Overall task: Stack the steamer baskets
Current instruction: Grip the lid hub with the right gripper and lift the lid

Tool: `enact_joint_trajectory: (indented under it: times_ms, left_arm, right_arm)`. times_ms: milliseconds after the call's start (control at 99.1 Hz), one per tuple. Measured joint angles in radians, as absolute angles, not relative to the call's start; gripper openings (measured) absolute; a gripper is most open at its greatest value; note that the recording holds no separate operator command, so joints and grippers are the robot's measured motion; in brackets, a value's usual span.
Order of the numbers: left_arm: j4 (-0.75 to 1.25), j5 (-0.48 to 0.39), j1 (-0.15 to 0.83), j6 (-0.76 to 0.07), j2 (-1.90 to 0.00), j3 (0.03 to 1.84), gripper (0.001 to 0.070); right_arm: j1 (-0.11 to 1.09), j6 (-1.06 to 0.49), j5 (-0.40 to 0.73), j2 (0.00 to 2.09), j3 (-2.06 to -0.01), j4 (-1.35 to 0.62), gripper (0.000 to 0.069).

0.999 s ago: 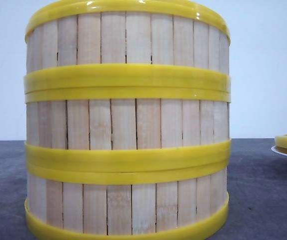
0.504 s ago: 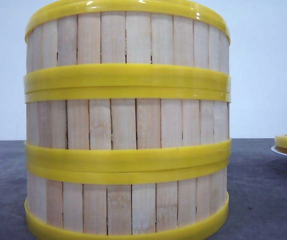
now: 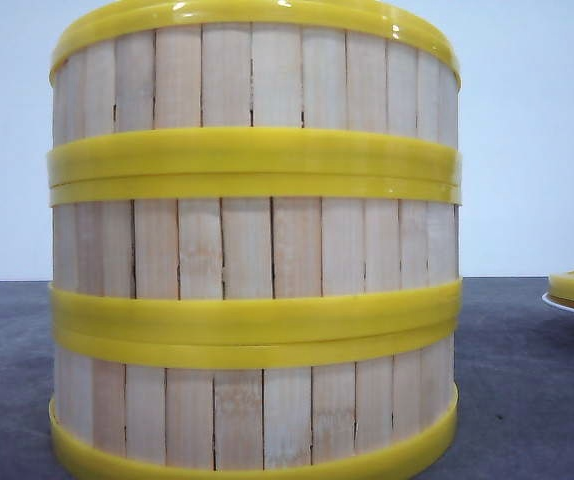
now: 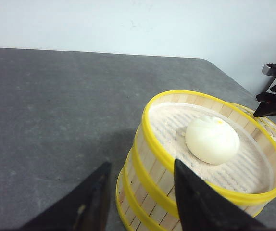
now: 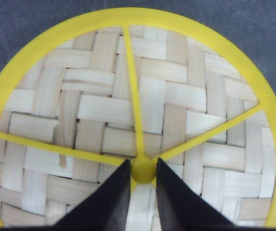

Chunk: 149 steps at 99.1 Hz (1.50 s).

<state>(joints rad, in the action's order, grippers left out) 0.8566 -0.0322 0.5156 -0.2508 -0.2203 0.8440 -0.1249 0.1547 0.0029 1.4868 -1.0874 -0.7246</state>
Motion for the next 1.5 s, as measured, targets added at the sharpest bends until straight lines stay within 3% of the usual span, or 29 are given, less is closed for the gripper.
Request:
enact_joint_trajectory:
  times_ms: [464,847,1059,1503]
  left_arm:
    - [0.857,-0.033,0.516,-0.251,-0.22,0.844,0.0234]
    - [0.857,-0.033,0.516,-0.25,-0.22,0.844,0.0234]
    - [0.857,-0.032,0.516,-0.243,-0.22,0.844,0.0234]
    - [0.857,-0.033,0.516,-0.236,-0.22,0.844,0.0234]
  right_arm:
    - [-0.125,0.155,-0.004,1.477,-1.096,-0.748,0.0058]
    - [-0.083,0.155,-0.093,1.267,-1.27,-0.815,0.0056]
    - [0.059,0.136,-0.211,1.243,-1.414,-0.925,0.0054]
    - [0.529,0.085,-0.205,1.267,-1.684,-1.077,0.0052]
